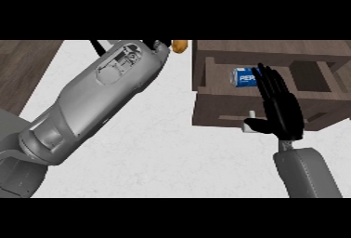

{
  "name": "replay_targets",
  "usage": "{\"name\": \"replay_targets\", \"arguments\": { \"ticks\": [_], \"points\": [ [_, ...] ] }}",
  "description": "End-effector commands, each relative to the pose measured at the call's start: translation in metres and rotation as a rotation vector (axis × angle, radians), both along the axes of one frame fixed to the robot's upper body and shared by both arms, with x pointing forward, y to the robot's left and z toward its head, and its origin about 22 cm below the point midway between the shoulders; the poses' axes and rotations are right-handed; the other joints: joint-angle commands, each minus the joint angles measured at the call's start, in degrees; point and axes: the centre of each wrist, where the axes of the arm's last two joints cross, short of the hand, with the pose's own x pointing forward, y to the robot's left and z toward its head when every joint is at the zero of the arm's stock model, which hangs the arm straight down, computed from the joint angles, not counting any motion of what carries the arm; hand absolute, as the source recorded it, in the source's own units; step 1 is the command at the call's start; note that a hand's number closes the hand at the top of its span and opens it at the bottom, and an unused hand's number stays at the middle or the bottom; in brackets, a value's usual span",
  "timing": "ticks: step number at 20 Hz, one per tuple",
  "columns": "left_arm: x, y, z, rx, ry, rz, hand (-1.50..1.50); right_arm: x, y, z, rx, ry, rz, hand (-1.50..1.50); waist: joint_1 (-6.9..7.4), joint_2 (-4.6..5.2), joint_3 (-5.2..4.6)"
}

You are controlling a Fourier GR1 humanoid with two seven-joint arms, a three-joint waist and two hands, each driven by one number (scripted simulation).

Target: Pick up the can, place it into the drawer and close the drawer

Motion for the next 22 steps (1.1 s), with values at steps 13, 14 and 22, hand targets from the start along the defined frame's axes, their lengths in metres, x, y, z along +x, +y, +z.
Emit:
{"name": "replay_targets", "arguments": {
  "ticks": [13, 14, 22],
  "points": [
    [-0.017, 0.067, -0.002, -0.001, 0.038, -0.018, -1.50, 0.070, -0.011, -0.022, -0.045, -0.053, -0.128, -1.50, 2.29, 1.92, 1.10],
    [-0.017, 0.067, 0.005, 0.007, 0.046, 0.002, -1.50, 0.069, -0.007, -0.030, -0.041, -0.052, -0.121, -1.50, 1.50, 1.68, 1.11],
    [-0.039, 0.084, -0.022, 0.017, 0.049, -0.009, -1.50, 0.111, 0.014, 0.004, -0.064, -0.100, -0.161, -1.50, 2.43, 2.01, 1.08]
  ]
}}
